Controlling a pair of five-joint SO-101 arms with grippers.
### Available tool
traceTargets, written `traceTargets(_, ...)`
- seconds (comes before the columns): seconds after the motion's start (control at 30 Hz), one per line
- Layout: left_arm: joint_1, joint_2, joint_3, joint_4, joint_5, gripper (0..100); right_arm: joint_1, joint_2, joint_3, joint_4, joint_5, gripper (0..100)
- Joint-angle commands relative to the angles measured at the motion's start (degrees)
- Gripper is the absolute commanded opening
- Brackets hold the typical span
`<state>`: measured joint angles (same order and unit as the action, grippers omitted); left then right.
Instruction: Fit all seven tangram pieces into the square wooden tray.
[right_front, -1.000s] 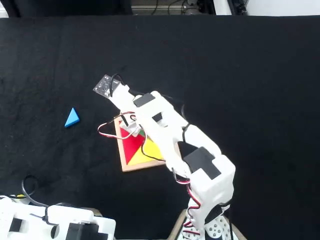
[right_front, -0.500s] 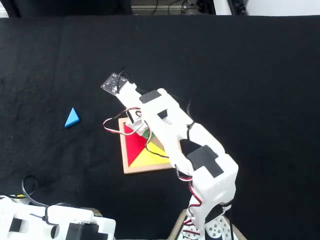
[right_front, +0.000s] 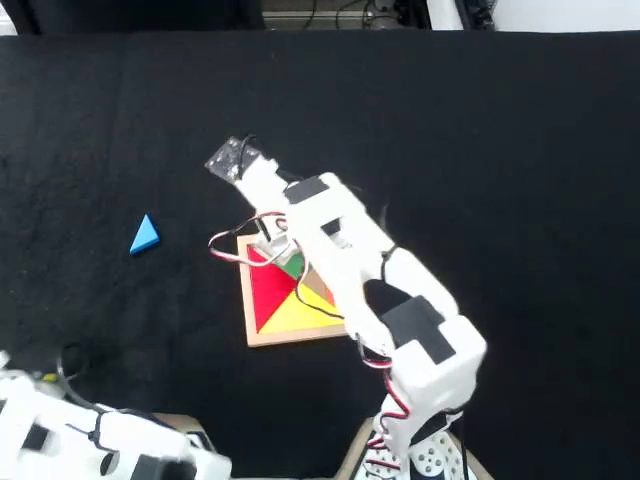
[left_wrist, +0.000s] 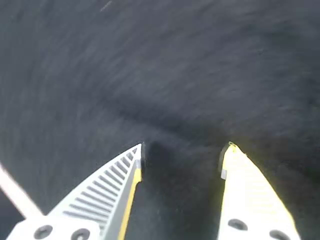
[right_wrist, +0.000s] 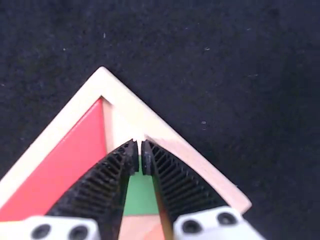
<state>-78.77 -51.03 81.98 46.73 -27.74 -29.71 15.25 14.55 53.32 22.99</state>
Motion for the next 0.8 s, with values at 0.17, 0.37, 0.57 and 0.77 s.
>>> traceTargets(0.17, 30.8, 0.3, -21.2, 4.3, 12.0, 27, 19.9, -21.3, -0.7, 1.9, -5.7, 1.1)
traceTargets(0.37, 47.1, 1.1, -33.1, 1.8, 4.7, 27, 31.0, -24.3, 8.4, -9.9, -10.3, 1.1)
traceTargets(0.57, 61.1, 11.3, -42.9, 8.6, -0.2, 27, 31.4, -16.9, 7.8, -14.0, -10.2, 1.1)
traceTargets(0.77, 63.3, 30.6, -55.6, 15.8, 10.8, 27, 31.6, -5.1, 0.3, -13.8, -10.3, 1.1)
